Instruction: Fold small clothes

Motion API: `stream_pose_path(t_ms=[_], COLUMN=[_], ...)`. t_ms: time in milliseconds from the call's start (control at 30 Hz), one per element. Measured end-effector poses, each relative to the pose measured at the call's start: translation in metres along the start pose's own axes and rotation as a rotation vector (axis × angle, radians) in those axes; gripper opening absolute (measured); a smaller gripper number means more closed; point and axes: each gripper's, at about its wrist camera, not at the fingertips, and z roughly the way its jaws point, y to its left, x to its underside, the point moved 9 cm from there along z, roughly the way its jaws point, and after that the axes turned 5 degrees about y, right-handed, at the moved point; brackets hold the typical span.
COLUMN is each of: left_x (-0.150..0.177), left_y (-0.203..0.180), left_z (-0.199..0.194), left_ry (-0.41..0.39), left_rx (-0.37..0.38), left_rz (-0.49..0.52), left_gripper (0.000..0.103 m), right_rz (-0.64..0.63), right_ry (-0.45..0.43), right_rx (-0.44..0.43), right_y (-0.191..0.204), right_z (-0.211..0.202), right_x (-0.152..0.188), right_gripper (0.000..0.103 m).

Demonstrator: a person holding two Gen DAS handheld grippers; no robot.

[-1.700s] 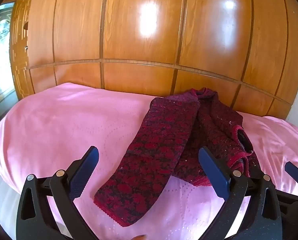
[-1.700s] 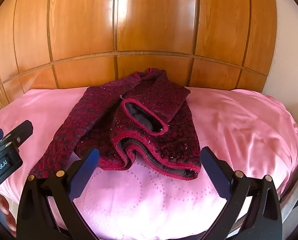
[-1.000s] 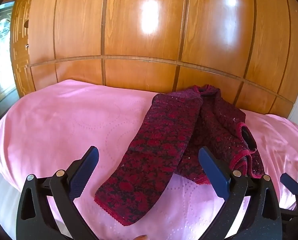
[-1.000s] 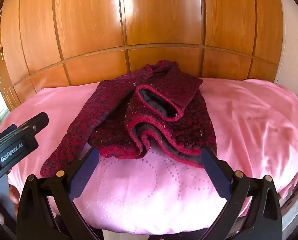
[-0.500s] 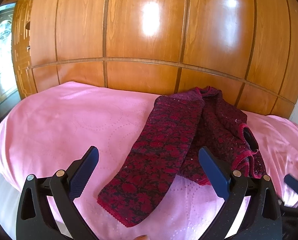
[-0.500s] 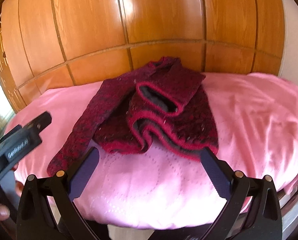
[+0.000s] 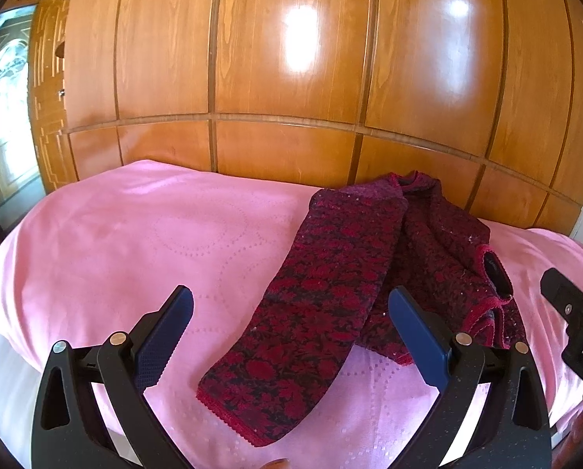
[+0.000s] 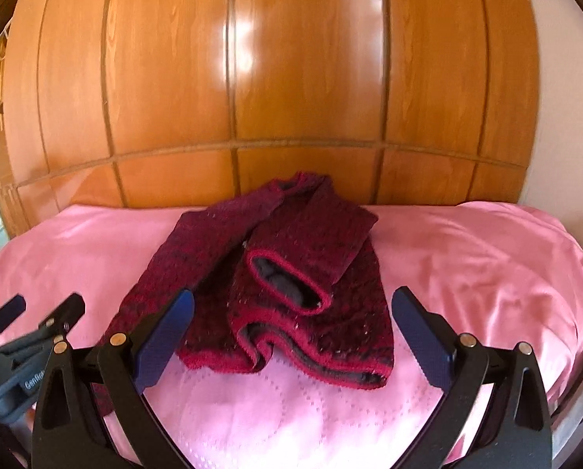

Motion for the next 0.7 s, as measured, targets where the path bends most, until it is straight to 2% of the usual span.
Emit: stream_pose_path(t_ms=[700], left_x=[0.001], left_y=[-0.005], left_z=[-0.002], left_ry=[-0.003], left_rx=[0.002], left_rz=[0.015], left_gripper=[0.099], right_rz=[-0.019], right_ry=[0.036], right_rx=[-0.011], right_y=[0.009], right_z=[0.002], right_x=[0.015], right_gripper=[0.101])
